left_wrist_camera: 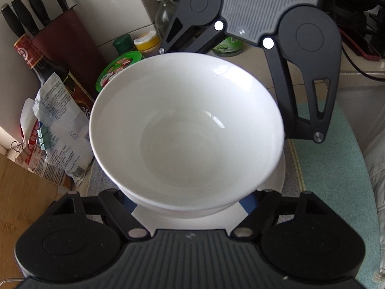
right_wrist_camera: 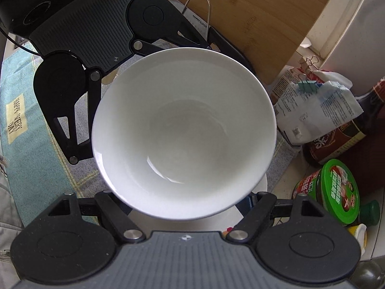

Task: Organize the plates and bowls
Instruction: 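Lift the bowl stack with both tools and carry it over the plate stack, then lower the bowl stack onto the top plate with both tools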

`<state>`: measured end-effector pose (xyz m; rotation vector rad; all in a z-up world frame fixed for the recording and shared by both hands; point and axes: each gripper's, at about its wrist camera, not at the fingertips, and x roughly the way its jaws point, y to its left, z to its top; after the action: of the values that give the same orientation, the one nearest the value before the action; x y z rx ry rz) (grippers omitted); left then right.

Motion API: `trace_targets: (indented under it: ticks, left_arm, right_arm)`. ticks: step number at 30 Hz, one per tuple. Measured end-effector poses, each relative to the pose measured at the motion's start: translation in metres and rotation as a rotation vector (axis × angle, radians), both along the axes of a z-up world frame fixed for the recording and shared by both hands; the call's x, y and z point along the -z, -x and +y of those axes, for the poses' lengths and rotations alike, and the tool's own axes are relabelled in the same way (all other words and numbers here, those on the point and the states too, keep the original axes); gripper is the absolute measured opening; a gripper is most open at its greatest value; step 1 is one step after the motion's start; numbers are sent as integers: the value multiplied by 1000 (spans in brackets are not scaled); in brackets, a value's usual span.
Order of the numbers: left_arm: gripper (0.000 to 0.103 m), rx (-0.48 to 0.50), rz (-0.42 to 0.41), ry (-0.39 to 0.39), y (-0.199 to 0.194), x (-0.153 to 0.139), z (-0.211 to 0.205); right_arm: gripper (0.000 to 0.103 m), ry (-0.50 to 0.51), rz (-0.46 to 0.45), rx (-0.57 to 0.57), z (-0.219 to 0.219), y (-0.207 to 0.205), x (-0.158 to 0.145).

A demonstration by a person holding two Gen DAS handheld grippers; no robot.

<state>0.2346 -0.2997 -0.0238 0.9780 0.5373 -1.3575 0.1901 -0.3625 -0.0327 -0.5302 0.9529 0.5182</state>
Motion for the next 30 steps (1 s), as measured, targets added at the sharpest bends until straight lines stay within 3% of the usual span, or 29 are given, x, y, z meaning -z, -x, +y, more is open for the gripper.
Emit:
trace_targets:
  ticks: [9, 26, 30]
  left_arm:
    - [81, 1, 24, -27, -9, 15, -12]
    - [83, -23, 62, -26, -14, 26, -8]
    - [83, -58, 88, -5, -17, 27, -2]
  right_arm:
    - [84, -17, 34, 15, -14, -15, 17]
    - [86, -16, 41, 25, -12, -18, 23]
    - [103, -64, 5, 30, -12, -15, 14]
